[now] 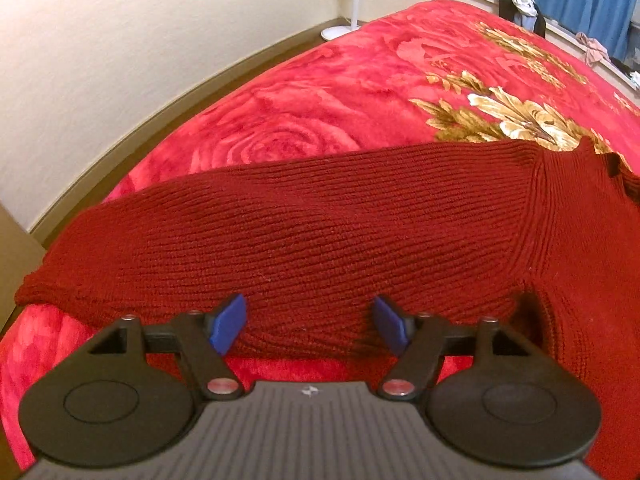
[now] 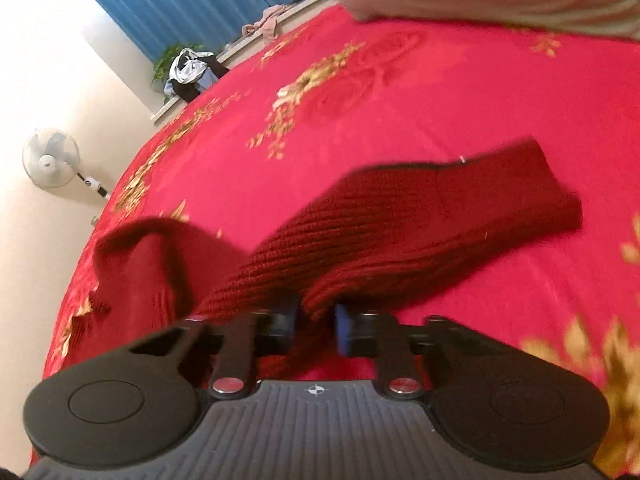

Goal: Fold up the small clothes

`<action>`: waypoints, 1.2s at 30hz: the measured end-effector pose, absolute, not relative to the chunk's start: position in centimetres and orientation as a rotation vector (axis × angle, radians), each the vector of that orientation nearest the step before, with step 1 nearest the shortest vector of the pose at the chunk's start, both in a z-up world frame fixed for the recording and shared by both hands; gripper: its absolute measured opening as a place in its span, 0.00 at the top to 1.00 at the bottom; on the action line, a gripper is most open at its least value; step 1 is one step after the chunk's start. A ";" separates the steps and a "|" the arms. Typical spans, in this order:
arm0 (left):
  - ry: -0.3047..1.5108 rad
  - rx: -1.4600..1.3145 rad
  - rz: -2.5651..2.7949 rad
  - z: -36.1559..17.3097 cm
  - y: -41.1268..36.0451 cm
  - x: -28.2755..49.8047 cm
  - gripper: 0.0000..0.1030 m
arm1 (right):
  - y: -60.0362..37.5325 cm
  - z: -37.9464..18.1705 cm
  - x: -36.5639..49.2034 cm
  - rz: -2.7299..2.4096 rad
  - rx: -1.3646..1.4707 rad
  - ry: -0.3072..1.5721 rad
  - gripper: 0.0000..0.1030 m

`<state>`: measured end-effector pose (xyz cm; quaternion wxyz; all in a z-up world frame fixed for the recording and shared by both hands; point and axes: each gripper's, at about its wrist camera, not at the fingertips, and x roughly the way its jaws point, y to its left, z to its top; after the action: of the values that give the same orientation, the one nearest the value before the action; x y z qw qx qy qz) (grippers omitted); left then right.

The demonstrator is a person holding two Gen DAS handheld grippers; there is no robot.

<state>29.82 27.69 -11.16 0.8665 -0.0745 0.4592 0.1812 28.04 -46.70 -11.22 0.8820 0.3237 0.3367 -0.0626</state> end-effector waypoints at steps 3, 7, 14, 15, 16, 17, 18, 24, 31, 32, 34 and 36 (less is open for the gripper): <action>0.966 -0.151 0.377 -11.1 27.7 30.0 0.27 | -48.1 -8.0 30.4 -0.101 0.569 0.632 0.89; 0.973 -0.154 0.365 -11.1 27.9 30.1 0.27 | -52.9 -1.5 33.3 -0.199 0.368 0.486 0.90; 0.987 -0.165 0.358 -11.1 28.2 30.5 0.25 | -59.7 -6.1 35.9 -0.380 0.326 0.696 0.72; 0.988 -0.163 0.358 -11.1 28.1 30.5 0.24 | -60.0 -7.8 35.6 -0.393 0.348 0.743 0.72; 0.989 -0.161 0.358 -11.1 28.1 30.5 0.24 | -59.9 -8.7 35.4 -0.416 0.364 0.756 0.71; 0.990 -0.159 0.358 -11.1 28.1 30.5 0.24 | -59.8 -9.6 34.8 -0.438 0.391 0.749 0.70; 0.990 -0.159 0.357 -11.1 28.1 30.5 0.24 | -60.1 -10.4 34.1 -0.444 0.435 0.746 0.70; 0.992 -0.165 0.356 -11.0 28.2 30.4 0.24 | -60.9 -11.1 32.6 -0.534 0.453 0.750 0.61; 0.932 -0.153 0.365 -9.8 27.6 29.7 0.25 | -58.4 -5.6 26.8 -0.431 0.384 0.625 0.61; 0.892 -0.149 0.356 -9.2 27.3 29.3 0.25 | -57.2 -4.6 25.3 -0.371 0.368 0.607 0.61; 0.815 -0.132 0.336 -7.8 26.5 28.2 0.25 | -54.9 -2.8 22.6 -0.264 0.342 0.587 0.61; 0.743 -0.117 0.322 -6.3 25.5 26.7 0.26 | -52.6 -1.5 19.8 -0.171 0.334 0.581 0.61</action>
<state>26.67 25.46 -6.26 0.9175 -0.0569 0.3612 0.1564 19.80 -52.63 -1.46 0.9408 0.1635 0.2849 -0.0837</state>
